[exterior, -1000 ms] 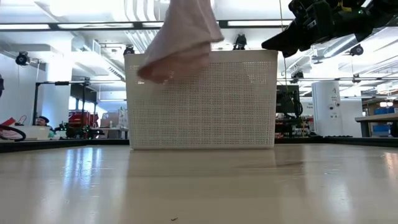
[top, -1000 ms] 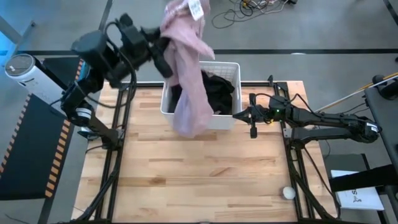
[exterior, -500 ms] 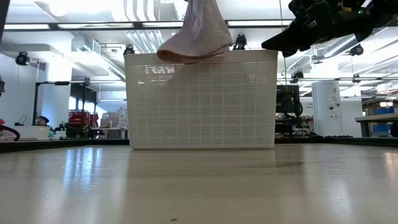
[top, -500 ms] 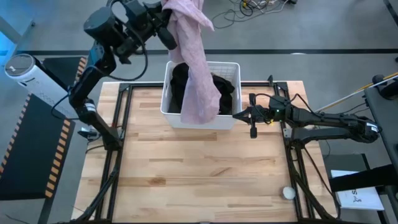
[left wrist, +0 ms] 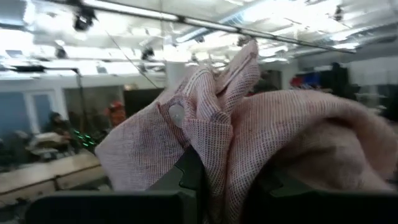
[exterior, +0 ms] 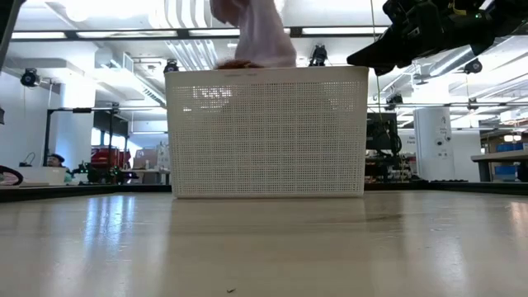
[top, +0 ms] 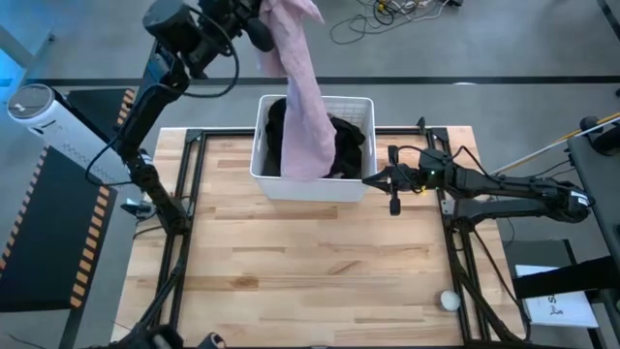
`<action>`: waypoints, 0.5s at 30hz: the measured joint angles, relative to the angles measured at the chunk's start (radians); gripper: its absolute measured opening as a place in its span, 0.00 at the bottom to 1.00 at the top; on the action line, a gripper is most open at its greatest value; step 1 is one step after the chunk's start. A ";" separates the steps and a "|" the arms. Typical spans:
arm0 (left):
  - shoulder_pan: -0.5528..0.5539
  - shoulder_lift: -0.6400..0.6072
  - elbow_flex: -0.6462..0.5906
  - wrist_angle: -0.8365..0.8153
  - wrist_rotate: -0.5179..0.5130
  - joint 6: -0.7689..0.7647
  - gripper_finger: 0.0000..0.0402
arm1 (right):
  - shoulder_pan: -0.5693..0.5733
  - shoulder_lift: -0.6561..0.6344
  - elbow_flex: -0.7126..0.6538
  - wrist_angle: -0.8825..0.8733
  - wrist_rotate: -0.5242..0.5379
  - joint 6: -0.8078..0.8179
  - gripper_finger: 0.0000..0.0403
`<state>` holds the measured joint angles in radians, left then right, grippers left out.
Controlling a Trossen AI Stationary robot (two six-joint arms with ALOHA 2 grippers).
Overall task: Sort clothes
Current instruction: Put the pink shirt into the laundry bin
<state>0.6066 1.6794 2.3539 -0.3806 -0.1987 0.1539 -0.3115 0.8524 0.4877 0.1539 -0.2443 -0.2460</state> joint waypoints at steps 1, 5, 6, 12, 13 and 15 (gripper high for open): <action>0.001 0.000 0.000 -0.015 0.013 -0.008 0.10 | 0.000 0.000 0.000 0.000 0.000 0.000 0.00; -0.014 0.004 -0.002 -0.091 0.030 -0.010 0.10 | 0.000 0.000 0.000 0.000 0.000 -0.004 0.00; -0.026 0.007 -0.007 -0.119 0.030 -0.010 0.10 | 0.000 0.000 0.000 0.000 0.000 -0.004 0.00; -0.113 0.035 -0.049 -0.348 0.029 -0.033 0.10 | 0.000 0.000 0.000 -0.009 0.000 -0.003 0.00; -0.128 0.035 -0.071 -0.377 0.029 -0.051 0.10 | 0.000 0.000 0.000 -0.010 0.000 -0.001 0.00; -0.162 0.034 -0.124 -0.425 0.030 -0.082 0.10 | 0.000 0.000 0.000 -0.013 0.000 0.004 0.00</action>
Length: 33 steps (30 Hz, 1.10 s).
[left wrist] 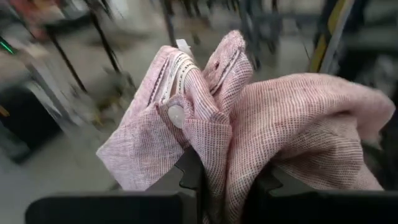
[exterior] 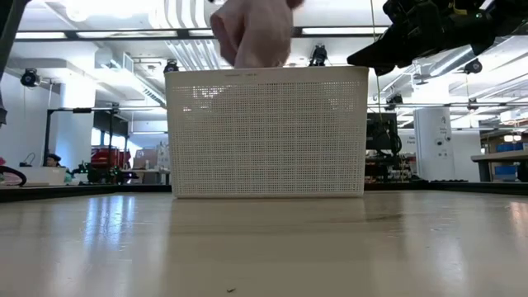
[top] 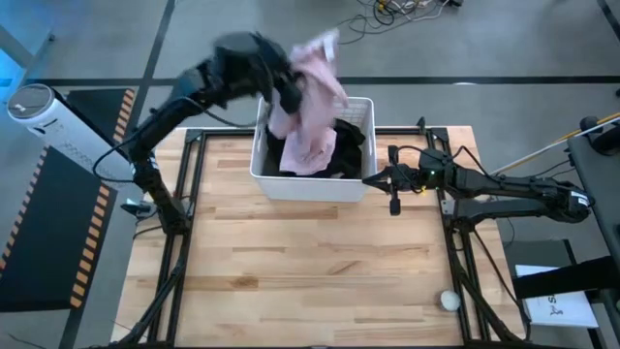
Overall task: Sort clothes
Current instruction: Put the pink shirt into the laundry bin
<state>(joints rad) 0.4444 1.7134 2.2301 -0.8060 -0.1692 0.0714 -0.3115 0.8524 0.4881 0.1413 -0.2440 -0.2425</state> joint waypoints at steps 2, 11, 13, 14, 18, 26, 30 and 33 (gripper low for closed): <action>-0.039 -0.002 -0.063 -0.029 -0.001 -0.013 0.10 | 0.000 0.000 0.000 -0.002 0.000 0.007 0.00; -0.112 -0.008 -0.376 -0.024 0.000 -0.010 0.10 | 0.000 0.000 0.000 -0.002 0.000 0.008 0.00; -0.097 -0.008 -0.448 0.023 0.000 -0.005 0.10 | 0.000 0.000 0.000 -0.002 0.000 0.008 0.00; -0.087 -0.008 -0.479 0.048 0.000 -0.004 0.10 | 0.000 0.000 0.000 -0.001 0.000 0.008 0.00; -0.039 -0.005 -0.592 0.135 0.064 -0.003 0.10 | 0.000 0.000 0.000 0.000 0.000 0.007 0.00; 0.034 0.053 -0.741 0.218 0.085 0.005 0.10 | 0.000 0.000 0.000 0.003 0.000 0.005 0.00; 0.052 0.111 -0.763 0.257 0.085 0.032 0.10 | 0.000 0.000 0.000 0.003 0.000 0.003 0.00; 0.069 0.141 -0.762 0.266 0.097 0.033 0.10 | 0.000 0.000 0.000 0.003 0.000 0.000 0.00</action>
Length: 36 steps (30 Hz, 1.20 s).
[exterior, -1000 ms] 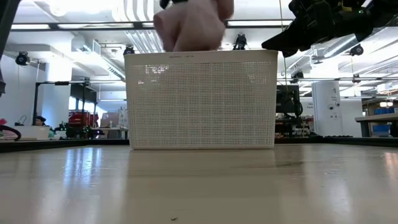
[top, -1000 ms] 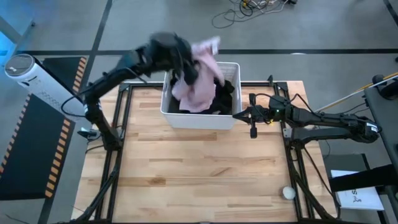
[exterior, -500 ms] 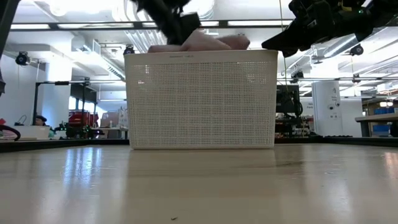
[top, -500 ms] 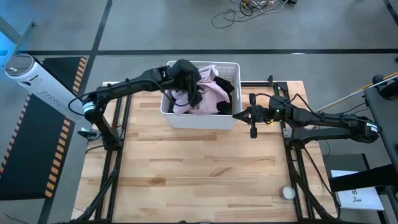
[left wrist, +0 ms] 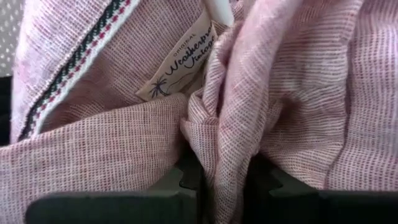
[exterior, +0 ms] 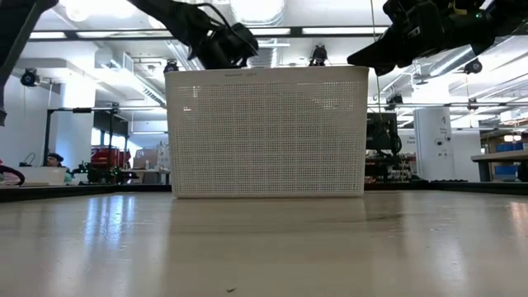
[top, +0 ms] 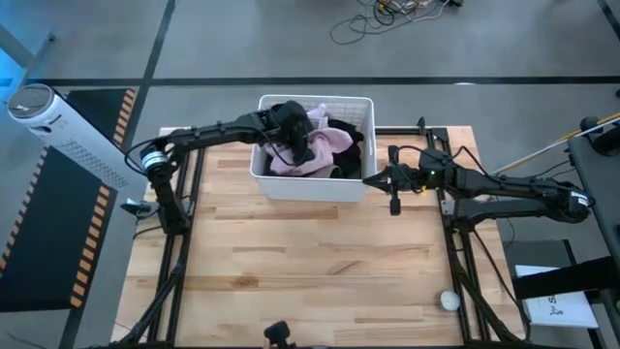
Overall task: Sort clothes
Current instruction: Put the pink shirt into the laundry bin
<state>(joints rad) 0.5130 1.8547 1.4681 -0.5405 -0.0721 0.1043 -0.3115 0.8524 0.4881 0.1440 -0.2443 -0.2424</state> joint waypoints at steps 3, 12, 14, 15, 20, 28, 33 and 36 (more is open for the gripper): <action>0.002 0.007 -0.001 0.002 -0.001 -0.008 0.10 | 0.000 0.000 0.000 -0.004 0.000 0.000 0.00; -0.002 -0.110 0.042 -0.068 -0.024 -0.038 0.47 | 0.000 0.000 0.000 -0.012 0.000 0.013 0.00; -0.002 -0.135 0.065 -0.104 -0.031 -0.049 0.55 | 0.000 0.000 0.000 -0.013 0.000 0.015 0.00; -0.002 -0.144 0.076 -0.136 -0.036 -0.060 0.59 | 0.000 0.000 0.000 -0.013 0.000 0.015 0.00; -0.009 -0.181 0.118 -0.269 -0.107 -0.075 0.75 | 0.000 0.000 0.000 -0.013 -0.001 0.015 0.00; -0.018 -0.232 0.137 -0.350 -0.199 -0.080 0.83 | 0.000 0.000 0.000 -0.013 0.000 0.015 0.00; -0.020 -0.261 0.138 -0.351 -0.187 -0.079 0.81 | 0.000 0.000 0.000 -0.013 0.000 0.011 0.00; -0.021 -0.282 0.138 -0.351 -0.147 -0.082 0.80 | 0.000 0.000 0.000 -0.013 -0.001 0.010 0.00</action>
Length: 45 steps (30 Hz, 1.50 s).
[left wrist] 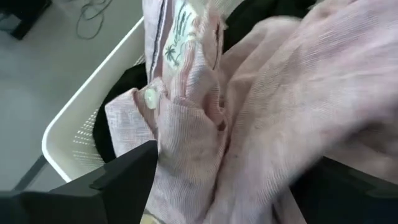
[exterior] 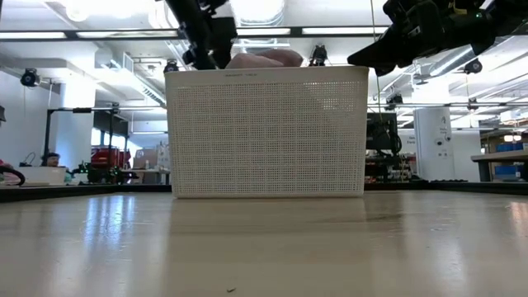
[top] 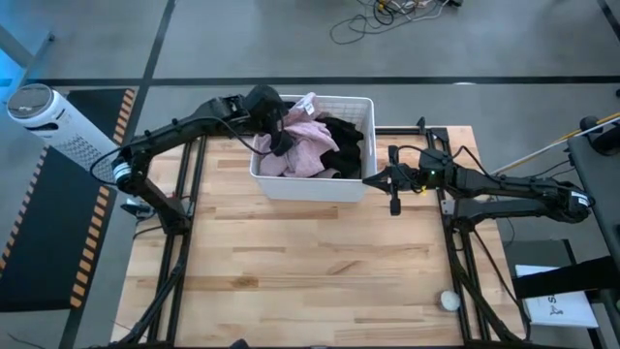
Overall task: Sort clothes
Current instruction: Put the pink shirt into the laundry bin
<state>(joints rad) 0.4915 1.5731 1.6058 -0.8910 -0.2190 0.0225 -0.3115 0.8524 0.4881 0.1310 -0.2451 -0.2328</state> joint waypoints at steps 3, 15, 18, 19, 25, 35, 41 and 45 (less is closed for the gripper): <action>0.000 -0.022 0.001 0.004 0.018 -0.006 0.81 | 0.000 0.000 0.000 0.000 0.000 -0.002 0.00; -0.014 -0.073 0.002 0.114 0.236 -0.069 0.77 | 0.000 0.000 0.000 0.004 0.000 -0.002 0.00; -0.030 -0.051 0.002 0.205 0.262 -0.055 0.66 | 0.000 0.000 0.000 0.007 0.000 -0.002 0.00; -0.033 -0.039 0.002 0.231 0.263 -0.041 0.62 | 0.000 0.000 0.000 0.008 0.000 -0.002 0.00; -0.039 0.062 -0.012 0.302 0.296 0.101 0.26 | 0.000 0.000 0.000 0.007 0.000 -0.003 0.00; 0.015 0.265 -0.016 0.394 0.428 0.228 0.02 | 0.000 0.000 0.000 -0.003 0.000 0.002 0.00; 0.074 0.360 -0.015 0.448 0.557 0.232 0.01 | 0.000 0.000 -0.004 -0.002 0.000 0.006 0.00; 0.099 0.399 -0.013 0.477 0.631 0.234 0.00 | 0.000 0.000 -0.006 -0.002 0.000 0.007 0.00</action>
<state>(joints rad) 0.5905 1.9724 1.5925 -0.4138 0.4120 0.2569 -0.3119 0.8524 0.4820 0.1294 -0.2455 -0.2260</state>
